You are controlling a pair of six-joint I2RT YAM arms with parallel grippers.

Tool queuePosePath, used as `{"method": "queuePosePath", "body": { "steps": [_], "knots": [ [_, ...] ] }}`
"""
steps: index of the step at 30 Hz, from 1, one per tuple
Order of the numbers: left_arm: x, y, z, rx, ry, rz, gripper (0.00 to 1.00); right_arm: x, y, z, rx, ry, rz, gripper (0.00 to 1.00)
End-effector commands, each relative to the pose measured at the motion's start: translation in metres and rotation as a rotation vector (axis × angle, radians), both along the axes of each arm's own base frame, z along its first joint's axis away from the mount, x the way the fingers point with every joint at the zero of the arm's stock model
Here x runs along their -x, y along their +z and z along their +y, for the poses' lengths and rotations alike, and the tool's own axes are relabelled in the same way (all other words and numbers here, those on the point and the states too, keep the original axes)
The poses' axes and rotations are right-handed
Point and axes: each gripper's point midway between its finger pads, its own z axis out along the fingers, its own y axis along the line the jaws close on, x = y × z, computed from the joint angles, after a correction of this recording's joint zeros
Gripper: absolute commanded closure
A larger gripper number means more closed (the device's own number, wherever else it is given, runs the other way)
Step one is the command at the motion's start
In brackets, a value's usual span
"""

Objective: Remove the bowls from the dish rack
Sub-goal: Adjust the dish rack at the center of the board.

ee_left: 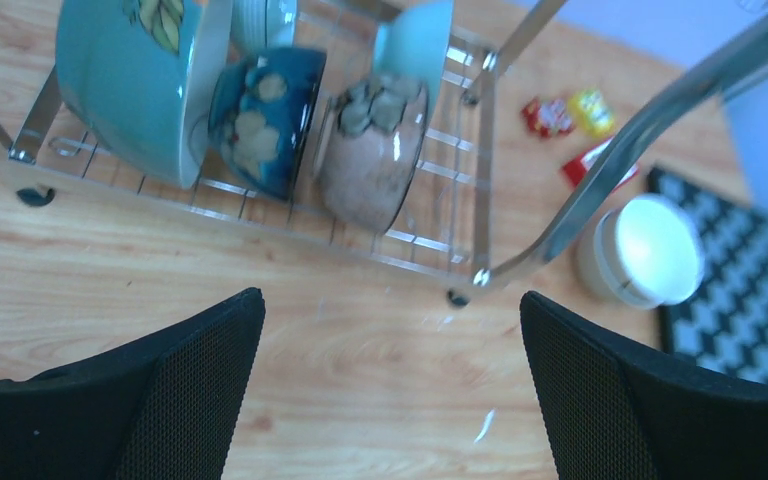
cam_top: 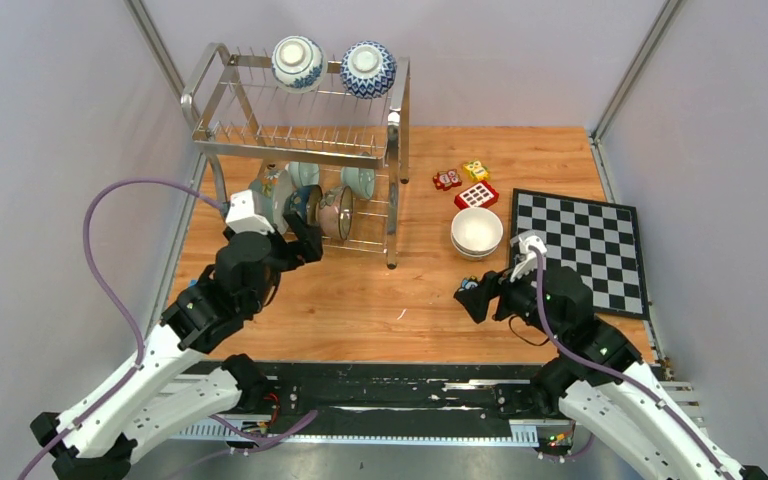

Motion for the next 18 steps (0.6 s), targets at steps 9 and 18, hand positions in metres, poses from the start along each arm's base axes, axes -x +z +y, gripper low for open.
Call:
{"method": "queuePosePath", "body": {
  "steps": [9,18],
  "knots": [
    [-0.004,-0.045,0.013,-0.035,0.096,0.136,0.0,0.027,-0.03,0.016,-0.062,0.129,0.082,0.25],
    [-0.025,-0.064,0.003,-0.316,0.017,0.221,0.0,0.028,-0.043,0.015,-0.047,0.118,0.114,0.27]
  ]
}}
